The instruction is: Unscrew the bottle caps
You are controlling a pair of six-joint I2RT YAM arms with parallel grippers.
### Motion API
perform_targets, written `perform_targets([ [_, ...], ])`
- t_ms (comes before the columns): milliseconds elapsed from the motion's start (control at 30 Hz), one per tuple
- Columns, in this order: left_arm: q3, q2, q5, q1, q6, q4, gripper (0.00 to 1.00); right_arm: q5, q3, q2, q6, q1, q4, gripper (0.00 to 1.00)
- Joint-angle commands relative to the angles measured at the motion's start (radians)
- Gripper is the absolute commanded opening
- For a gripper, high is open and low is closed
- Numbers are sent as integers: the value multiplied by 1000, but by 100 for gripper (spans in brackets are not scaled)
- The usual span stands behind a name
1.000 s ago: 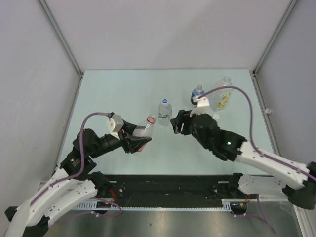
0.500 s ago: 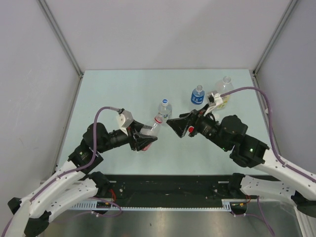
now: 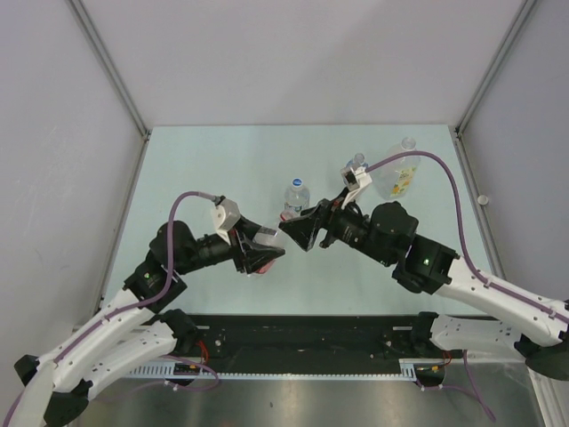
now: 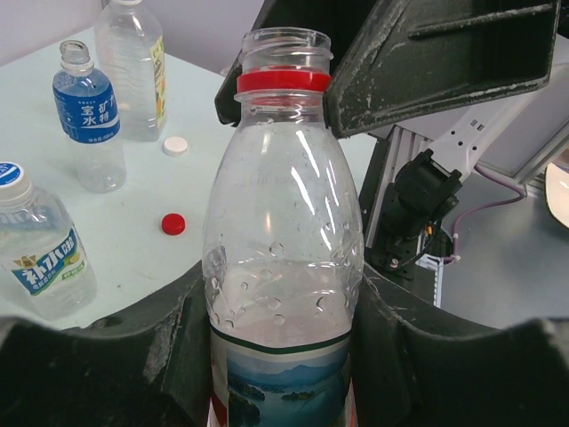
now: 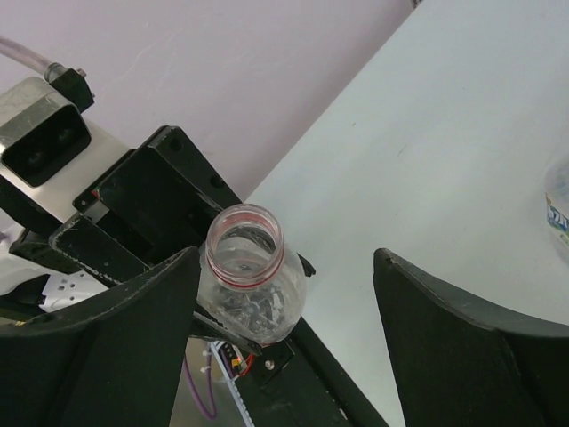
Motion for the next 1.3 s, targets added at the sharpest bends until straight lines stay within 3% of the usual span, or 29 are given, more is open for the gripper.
perform_targets([
  [0, -13, -10, 21, -1, -13, 34, 5, -10, 51, 11, -15, 5, 96, 79],
  [333, -17, -13, 25, -3, -11, 35, 6, -36, 52, 39, -16, 5, 130, 62],
  [433, -19, -15, 25, -3, -11, 34, 6, -41, 55, 49, -15, 5, 130, 54],
  [567, -19, -18, 22, -3, -10, 34, 8, -50, 57, 56, -16, 5, 134, 34],
  [633, -14, -18, 19, -5, -7, 32, 21, -56, 59, 56, -18, 5, 134, 26],
  [667, -13, -18, 18, -5, -5, 28, 29, -54, 59, 56, -19, 5, 134, 17],
  [700, -2, -18, 10, -3, 1, 23, 47, -56, 62, 57, -21, 7, 133, 12],
  [767, 13, -19, -17, -4, 5, -11, 62, -45, 72, 50, -33, 5, 113, 0],
  [800, 32, -24, -56, -3, 21, -27, 81, -38, 78, 48, -42, 5, 104, 0],
  [867, 52, -47, -96, -3, 44, -80, 99, -15, 101, 42, -71, 7, 73, 0],
  [1100, 197, -110, -260, -3, 162, -277, 100, 53, 192, 57, -175, 4, -36, 0],
  [1267, 273, -150, -475, -3, 156, -360, 100, 146, 244, 132, -266, 4, -39, 0],
])
